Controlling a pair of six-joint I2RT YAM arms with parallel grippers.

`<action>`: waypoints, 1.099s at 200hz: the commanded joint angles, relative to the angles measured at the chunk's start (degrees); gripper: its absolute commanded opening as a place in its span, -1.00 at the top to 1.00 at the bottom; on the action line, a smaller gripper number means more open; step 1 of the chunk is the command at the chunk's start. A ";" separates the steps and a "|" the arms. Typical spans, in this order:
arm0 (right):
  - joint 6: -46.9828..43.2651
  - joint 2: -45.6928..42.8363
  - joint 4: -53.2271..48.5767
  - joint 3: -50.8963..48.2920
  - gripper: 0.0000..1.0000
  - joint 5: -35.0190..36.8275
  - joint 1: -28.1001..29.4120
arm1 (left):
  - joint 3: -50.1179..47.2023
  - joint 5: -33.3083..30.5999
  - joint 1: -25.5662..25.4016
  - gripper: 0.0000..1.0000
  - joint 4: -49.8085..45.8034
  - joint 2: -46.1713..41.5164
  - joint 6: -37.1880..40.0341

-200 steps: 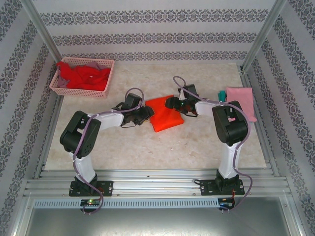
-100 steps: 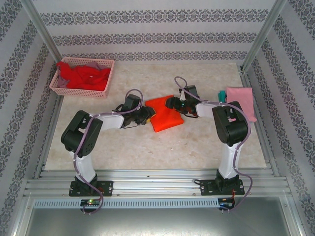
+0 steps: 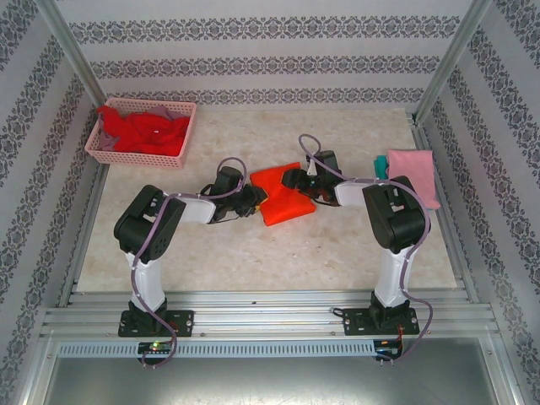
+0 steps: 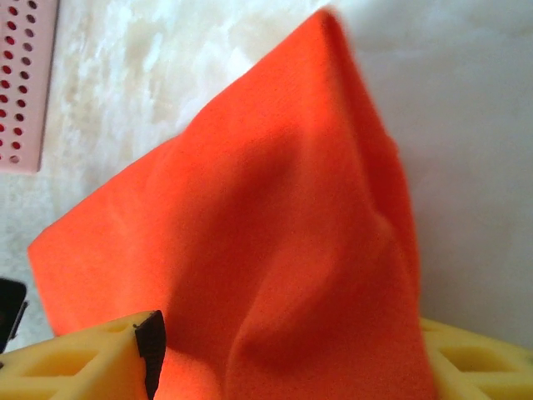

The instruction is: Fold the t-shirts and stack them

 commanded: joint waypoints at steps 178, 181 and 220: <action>-8.44 5.15 -12.98 6.30 1.00 -15.95 2.24 | -3.44 -2.21 0.75 0.07 0.27 0.28 4.07; -9.51 4.77 -14.62 6.76 1.00 -15.23 2.18 | -3.61 -2.47 0.70 -0.02 0.18 -0.20 4.31; -24.54 -0.69 -34.88 12.12 1.00 -2.32 0.83 | -5.02 -9.10 0.73 -1.00 -13.17 -9.14 11.58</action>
